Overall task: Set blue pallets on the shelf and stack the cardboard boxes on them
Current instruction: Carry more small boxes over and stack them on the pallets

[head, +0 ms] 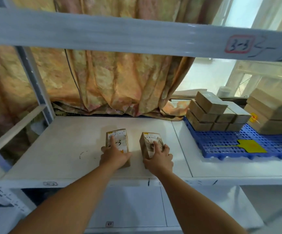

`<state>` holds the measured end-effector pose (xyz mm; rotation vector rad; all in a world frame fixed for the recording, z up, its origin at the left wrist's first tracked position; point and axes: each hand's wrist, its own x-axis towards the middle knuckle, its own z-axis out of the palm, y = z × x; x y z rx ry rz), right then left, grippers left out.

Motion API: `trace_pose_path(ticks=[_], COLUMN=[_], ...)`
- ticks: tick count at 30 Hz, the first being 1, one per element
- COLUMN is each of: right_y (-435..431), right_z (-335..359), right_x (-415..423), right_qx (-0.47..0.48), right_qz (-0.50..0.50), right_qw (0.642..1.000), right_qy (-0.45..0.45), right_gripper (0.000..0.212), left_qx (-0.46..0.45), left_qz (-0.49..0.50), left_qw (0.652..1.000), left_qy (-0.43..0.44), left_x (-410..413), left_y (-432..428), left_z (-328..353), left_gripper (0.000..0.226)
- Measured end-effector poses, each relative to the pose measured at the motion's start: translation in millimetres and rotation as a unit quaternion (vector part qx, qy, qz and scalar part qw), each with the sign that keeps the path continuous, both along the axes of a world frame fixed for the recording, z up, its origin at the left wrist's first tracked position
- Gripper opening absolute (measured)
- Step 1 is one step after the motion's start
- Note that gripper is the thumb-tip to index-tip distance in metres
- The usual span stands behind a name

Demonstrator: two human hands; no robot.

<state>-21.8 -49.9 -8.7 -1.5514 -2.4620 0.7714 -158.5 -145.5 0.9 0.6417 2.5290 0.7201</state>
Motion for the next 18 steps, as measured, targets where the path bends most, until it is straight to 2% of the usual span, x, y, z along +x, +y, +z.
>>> trace_pose_path(ticks=[12,18], right_y=[7.4,4.6], right_z=[1.1,14.9], right_x=[48.3,52.7], right_qx=[0.020,0.057], right_qz=[-0.025,-0.024], right_qw=[0.999,0.998], right_qy=[0.032,0.013], right_gripper=[0.085,0.086], left_qx=[0.021,0.013], left_qz=[0.023,-0.011], left_qw=[0.999,0.999], left_qy=[0.038,0.049], left_x=[32.6,33.6], left_y=[2.1,6.5], left_z=[11.7,18.6], left_gripper=[0.105,0.102])
